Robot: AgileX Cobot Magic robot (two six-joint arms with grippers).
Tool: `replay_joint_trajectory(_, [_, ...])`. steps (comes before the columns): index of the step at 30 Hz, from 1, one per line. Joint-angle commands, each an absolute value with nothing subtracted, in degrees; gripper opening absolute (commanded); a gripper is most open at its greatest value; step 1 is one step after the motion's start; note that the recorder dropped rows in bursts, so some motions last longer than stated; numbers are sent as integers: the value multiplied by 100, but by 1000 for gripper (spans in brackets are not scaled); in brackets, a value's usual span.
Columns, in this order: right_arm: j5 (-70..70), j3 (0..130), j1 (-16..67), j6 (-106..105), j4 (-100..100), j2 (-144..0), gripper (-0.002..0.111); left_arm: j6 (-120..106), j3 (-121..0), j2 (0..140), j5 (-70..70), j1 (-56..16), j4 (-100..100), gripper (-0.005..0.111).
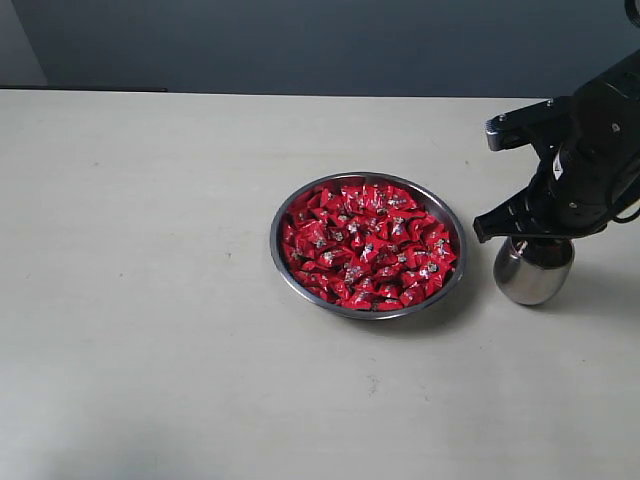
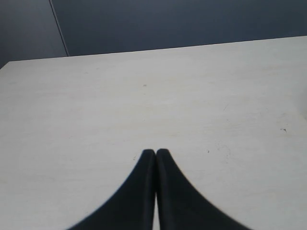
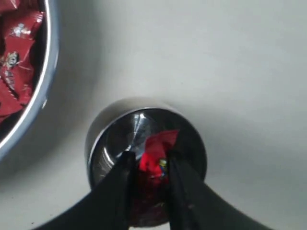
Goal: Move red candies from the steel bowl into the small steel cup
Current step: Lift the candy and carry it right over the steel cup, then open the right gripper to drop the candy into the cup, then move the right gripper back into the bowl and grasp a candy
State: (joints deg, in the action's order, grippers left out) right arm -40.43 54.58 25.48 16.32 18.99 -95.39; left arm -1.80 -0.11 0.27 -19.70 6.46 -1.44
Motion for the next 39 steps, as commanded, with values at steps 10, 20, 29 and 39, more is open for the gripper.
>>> replay_joint_trajectory(10, [-4176, 5454, 2511, 1652, 1966, -9524, 39, -168, 0, 0, -1914, 618, -155, 0])
replay_joint_trajectory(20, [-4221, 5649, 2511, 1652, 1845, -8985, 39, -168, 0, 0, -1914, 618, -155, 0])
replay_joint_trajectory(29, [-3707, 6152, 2646, 284, -304, -9068, 39, -168, 0, 0, -1914, 618, -155, 0])
replay_joint_trajectory(39, [-3569, 7233, 2804, -172, -1088, -10263, 39, -168, 0, 0, -1914, 618, -155, 0])
